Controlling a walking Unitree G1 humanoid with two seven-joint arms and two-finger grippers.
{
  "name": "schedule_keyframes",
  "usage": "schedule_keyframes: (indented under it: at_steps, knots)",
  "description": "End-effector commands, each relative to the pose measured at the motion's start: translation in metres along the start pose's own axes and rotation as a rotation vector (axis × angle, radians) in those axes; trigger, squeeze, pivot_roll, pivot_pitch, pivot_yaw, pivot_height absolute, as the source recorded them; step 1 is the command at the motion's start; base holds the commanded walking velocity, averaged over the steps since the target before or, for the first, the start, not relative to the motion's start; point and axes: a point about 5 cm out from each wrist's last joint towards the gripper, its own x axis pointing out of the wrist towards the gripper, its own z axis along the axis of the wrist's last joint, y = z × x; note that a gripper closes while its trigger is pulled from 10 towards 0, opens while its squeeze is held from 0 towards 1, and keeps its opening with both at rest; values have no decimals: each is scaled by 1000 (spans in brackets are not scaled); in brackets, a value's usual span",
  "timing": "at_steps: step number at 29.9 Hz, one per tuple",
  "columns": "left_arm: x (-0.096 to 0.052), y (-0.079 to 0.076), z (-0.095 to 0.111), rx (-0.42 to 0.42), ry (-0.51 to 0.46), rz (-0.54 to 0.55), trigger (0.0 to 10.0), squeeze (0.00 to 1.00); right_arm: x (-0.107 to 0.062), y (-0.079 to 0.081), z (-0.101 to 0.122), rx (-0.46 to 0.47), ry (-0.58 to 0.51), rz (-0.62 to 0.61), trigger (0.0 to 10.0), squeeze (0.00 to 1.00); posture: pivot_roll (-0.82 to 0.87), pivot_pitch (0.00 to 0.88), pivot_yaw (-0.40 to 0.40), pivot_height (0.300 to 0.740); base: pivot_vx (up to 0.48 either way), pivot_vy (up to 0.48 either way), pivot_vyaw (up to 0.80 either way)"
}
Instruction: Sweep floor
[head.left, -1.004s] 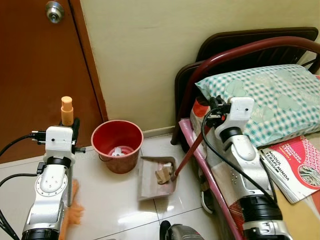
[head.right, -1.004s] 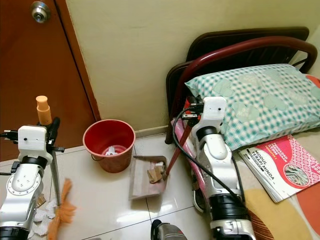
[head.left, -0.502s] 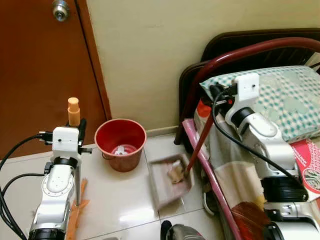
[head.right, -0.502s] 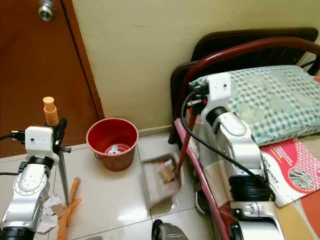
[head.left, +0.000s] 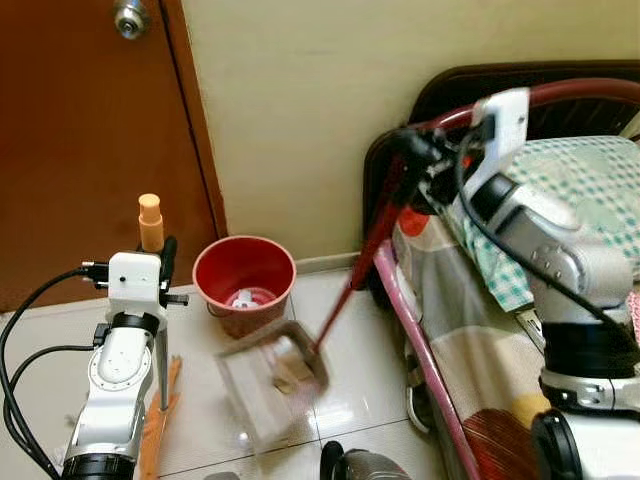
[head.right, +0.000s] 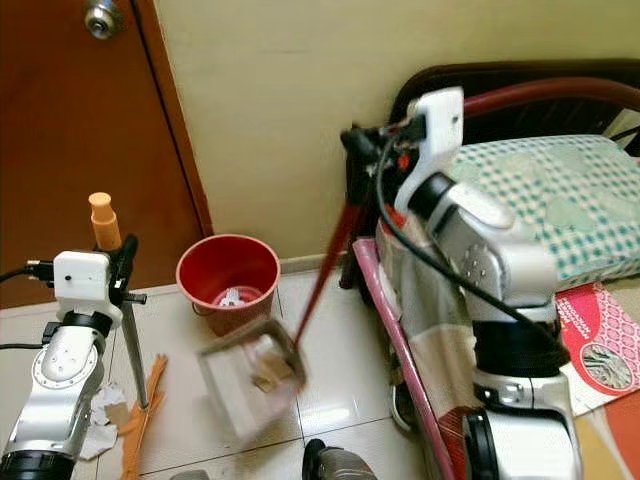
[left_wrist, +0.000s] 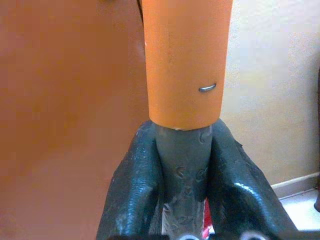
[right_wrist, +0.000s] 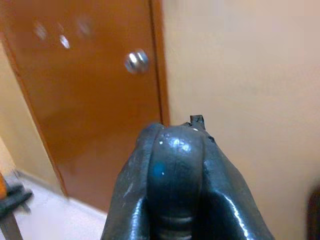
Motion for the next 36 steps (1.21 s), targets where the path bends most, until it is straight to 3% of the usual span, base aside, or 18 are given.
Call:
schedule_keyframes:
  at_steps: [1, 6, 12, 13, 17, 22, 23, 24, 28, 29, 30, 36]
  knots:
    - [-1, 1, -1, -12, 8, 14, 10000, 0, 2, 9, 30, -42, -123, 70, 10000, 0, -9, 57, -28, 740, 0, 0, 0]
    - [-1, -3, -3, -26, 11, 8, 10000, 0, 8, 13, 54, -66, -215, 90, 10000, 0, -13, 51, -32, 740, 0, 0, 0]
    - [2, -10, -2, -43, 6, 0, 10000, 0, 22, 3, 77, -103, -373, -60, 10000, 0, -19, 44, -37, 740, 0, 0, 0]
    - [3, -10, -2, -46, 5, 0, 10000, 0, 31, 9, 78, -178, -402, -84, 10000, 0, -18, 44, -38, 740, 0, 0, 0]
    - [3, -11, -3, -49, 8, -2, 10000, 0, 48, 29, 76, -306, -432, -80, 10000, 0, -13, 44, -37, 740, 0, 0, 0]
    - [2, -12, -3, -50, 9, -3, 10000, 0, 59, 43, 72, -382, -455, -85, 10000, 0, -7, 45, -39, 740, 0, 0, 0]
    - [2, -13, -3, -53, 10, -2, 10000, 0, 71, 65, 53, -496, -462, -58, 10000, 0, 5, 45, -48, 740, 0, 0, 0]
    - [2, -14, -3, -54, 10, -2, 10000, 0, 74, 72, 44, -531, -465, -42, 10000, 0, 5, 45, -48, 740, 0, 0, 0]
    - [2, -15, -3, -56, 10, -2, 10000, 0, 77, 82, 26, -559, -456, -22, 10000, 0, 8, 46, -53, 740, 0, 0, 0]
    - [1, -16, -3, -58, 11, -3, 10000, 0, 77, 87, 14, -562, -441, -10, 10000, 0, 8, 46, -53, 740, 0, 0, 0]
    - [1, -18, -3, -62, 11, -4, 10000, 0, 76, 98, -12, -584, -408, 17, 10000, 0, 8, 46, -53, 740, 0, 0, 0]
    - [1, -19, -3, -64, 12, -8, 10000, 0, 70, 119, -50, -612, -355, 108, 10000, 0, 13, 48, -55, 740, 0, 0, 0]
